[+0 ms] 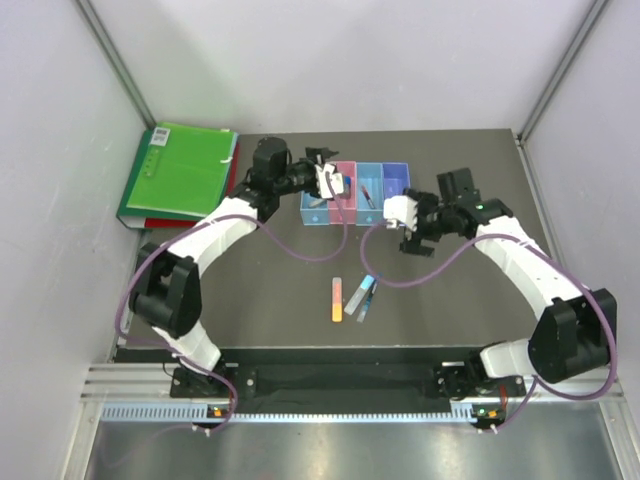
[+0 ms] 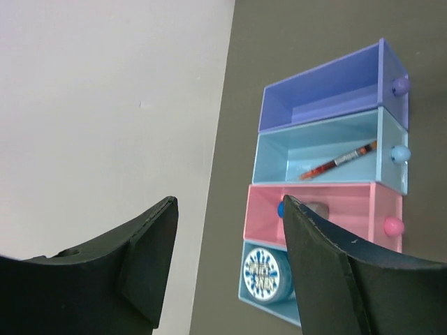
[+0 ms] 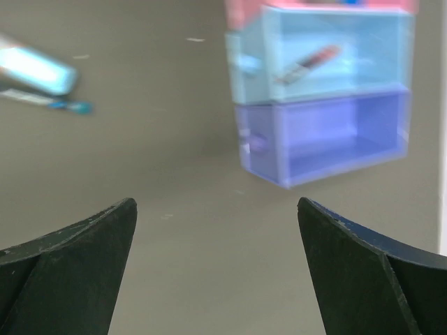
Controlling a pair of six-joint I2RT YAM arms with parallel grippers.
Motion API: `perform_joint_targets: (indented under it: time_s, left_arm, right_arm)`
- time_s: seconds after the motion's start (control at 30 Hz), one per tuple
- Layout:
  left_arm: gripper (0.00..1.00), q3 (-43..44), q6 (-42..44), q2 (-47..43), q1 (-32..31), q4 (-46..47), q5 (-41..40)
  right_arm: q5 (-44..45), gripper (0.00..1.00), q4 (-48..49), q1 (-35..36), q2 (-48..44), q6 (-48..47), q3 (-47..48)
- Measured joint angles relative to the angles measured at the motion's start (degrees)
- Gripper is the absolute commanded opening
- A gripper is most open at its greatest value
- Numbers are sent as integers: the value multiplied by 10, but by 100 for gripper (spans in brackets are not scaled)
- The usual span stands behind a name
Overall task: Sort the stationery into containers
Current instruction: Pick up the pen from the center of the board.
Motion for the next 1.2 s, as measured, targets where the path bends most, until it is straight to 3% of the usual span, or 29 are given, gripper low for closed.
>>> perform_joint_targets:
  time_s: [0.1,0.33,0.8,1.2]
  left_arm:
    - [67,-44,-3,-35,0,18,-35]
    - [66,-119,-28,-79,0,45,-101]
    - [66,-160,-58,-142,-3,62,-149]
    - [66,-168,-58,-144,-3,66,-162]
  right_arm:
    - [9,96,-50,48,5,-52,-3]
    - [35,93,-68,139,35,-130,-44]
    - [70,84,29,169,121,-185,-93]
    - [65,75,37,198,140,-205,-108]
